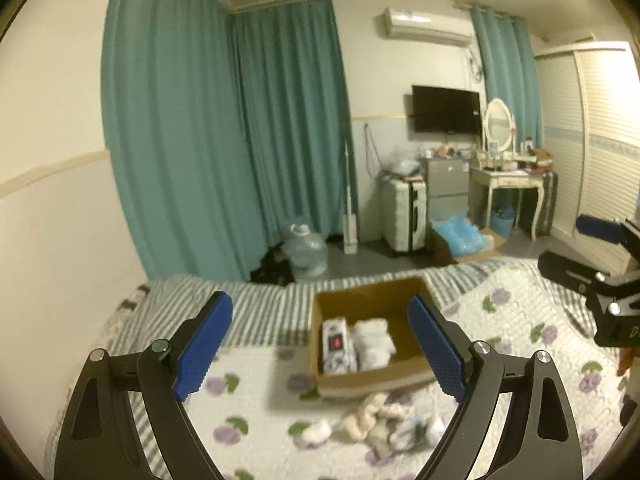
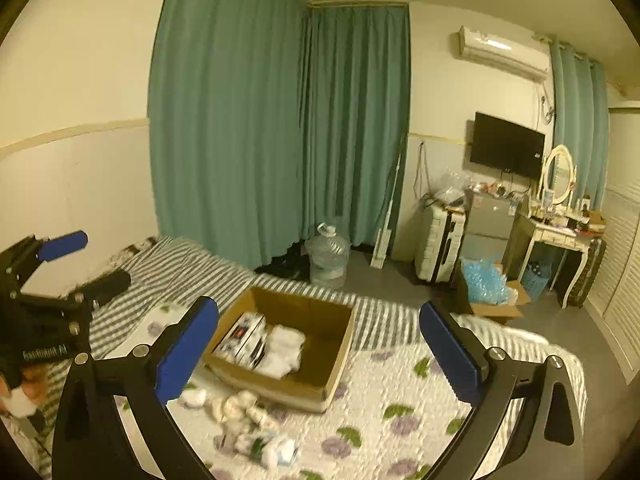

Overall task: Organize soft objects
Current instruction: 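Return to the pile and grasp the white pipe-cleaner toy with the right gripper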

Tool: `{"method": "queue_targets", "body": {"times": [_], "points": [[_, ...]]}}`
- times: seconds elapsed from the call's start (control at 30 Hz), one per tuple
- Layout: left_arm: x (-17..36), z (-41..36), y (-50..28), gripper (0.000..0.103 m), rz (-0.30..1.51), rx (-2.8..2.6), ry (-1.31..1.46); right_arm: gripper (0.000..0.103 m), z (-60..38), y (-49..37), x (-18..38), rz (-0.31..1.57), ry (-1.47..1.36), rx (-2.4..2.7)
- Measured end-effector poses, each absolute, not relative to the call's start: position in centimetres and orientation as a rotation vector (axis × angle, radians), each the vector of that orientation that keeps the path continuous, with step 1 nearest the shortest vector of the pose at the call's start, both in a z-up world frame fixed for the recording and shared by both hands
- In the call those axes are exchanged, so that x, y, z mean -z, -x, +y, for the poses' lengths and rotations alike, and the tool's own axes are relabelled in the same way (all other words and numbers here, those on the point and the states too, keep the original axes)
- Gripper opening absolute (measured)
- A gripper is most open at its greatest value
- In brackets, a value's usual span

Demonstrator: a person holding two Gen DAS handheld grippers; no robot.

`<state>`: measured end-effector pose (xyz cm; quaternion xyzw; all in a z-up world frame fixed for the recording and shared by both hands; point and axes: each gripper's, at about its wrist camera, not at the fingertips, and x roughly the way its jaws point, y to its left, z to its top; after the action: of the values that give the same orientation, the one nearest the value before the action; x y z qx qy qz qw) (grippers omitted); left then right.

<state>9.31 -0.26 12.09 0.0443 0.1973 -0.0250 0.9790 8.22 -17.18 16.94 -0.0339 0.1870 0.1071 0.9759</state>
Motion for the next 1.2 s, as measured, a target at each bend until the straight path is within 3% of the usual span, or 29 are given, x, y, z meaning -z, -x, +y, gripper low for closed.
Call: {"method": "queue_targets", "body": {"times": [0.6,0.9,1.1,1.2], "points": [[4.9,0.5,-8.3,0.091,0.559,-0.062,-0.008,0.101,-12.2,-11.5,5.8,0.721,0.106,-0.309],[10.9,1.6,-11.1,0.091,0.769,-0.07,0.033,0.101,-10.0,-14.3,11.9,0.853,0.135,-0.34],[11.5,2.7,-10.8,0.091,0.763,-0.073,0.055,0.099,-9.5,-15.5,13.2,0.892,0.143,-0.354],[11.5,2.4,-10.9,0.091,0.761,-0.07,0.041,0.092,-9.2,-15.8,13.6,0.898,0.156,-0.34]]}}
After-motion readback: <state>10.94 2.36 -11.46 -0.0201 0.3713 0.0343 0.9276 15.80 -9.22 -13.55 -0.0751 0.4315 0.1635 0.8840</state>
